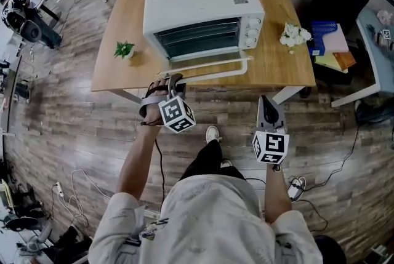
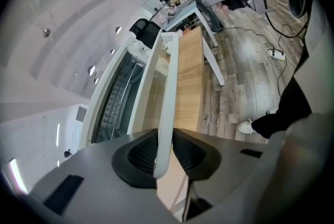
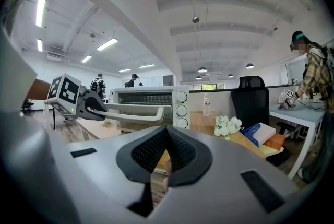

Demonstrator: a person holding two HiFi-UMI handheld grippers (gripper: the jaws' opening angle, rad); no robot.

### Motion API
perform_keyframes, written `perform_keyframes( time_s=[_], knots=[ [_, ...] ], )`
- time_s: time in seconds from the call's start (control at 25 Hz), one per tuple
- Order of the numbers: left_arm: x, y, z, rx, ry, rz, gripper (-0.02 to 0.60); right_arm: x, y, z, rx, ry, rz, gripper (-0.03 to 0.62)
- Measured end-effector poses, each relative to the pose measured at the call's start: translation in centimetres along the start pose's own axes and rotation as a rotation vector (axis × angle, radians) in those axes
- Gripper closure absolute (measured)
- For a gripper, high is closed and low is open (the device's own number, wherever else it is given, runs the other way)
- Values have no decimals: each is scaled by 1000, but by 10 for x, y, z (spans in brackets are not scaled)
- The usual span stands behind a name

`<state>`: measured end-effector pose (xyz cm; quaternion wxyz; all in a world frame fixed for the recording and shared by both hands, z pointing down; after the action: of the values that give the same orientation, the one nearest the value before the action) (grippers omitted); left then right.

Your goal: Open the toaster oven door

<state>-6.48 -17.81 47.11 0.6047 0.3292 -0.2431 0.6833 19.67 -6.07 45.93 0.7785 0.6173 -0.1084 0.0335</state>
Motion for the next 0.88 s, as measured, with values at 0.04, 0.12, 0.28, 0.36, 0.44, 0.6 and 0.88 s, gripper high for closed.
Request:
perform_keyframes(
  time_s=[0.04, 0.12, 0.28, 0.36, 0.44, 0.6, 0.88],
  knots=[
    [4, -1, 1, -3, 8, -1, 486, 2, 2, -2, -3, 4, 0, 572],
    [10, -2, 2, -10, 20, -2, 488, 5, 4, -4, -8, 7, 1, 572],
    [17, -1, 2, -21, 20, -8, 488, 8, 6, -5, -14, 9, 0, 572],
    [17, -1, 2, -25, 18, -12, 488, 9, 6, -6, -14, 10, -2, 572],
    [17, -2, 1, -29, 21, -13, 488, 10, 6, -8, -15, 12, -4, 572],
    [24, -3, 2, -33, 39, -14, 488, 11, 7, -11, -20, 12, -7, 572],
    [46, -5, 5, -42, 63, 7, 489, 11, 10, -14, -33, 12, -13, 572]
  ],
)
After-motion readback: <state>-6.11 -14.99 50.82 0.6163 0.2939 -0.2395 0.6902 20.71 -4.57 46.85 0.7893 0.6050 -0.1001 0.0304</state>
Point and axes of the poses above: the fingertips, and each gripper's own axes: z forward along the fingers, x to its right, y out of its underside, the point moved 6 cm from there along -z, backward along the fingers, and after that the axes turned 11 degrees about z, right-handed, at the moved point
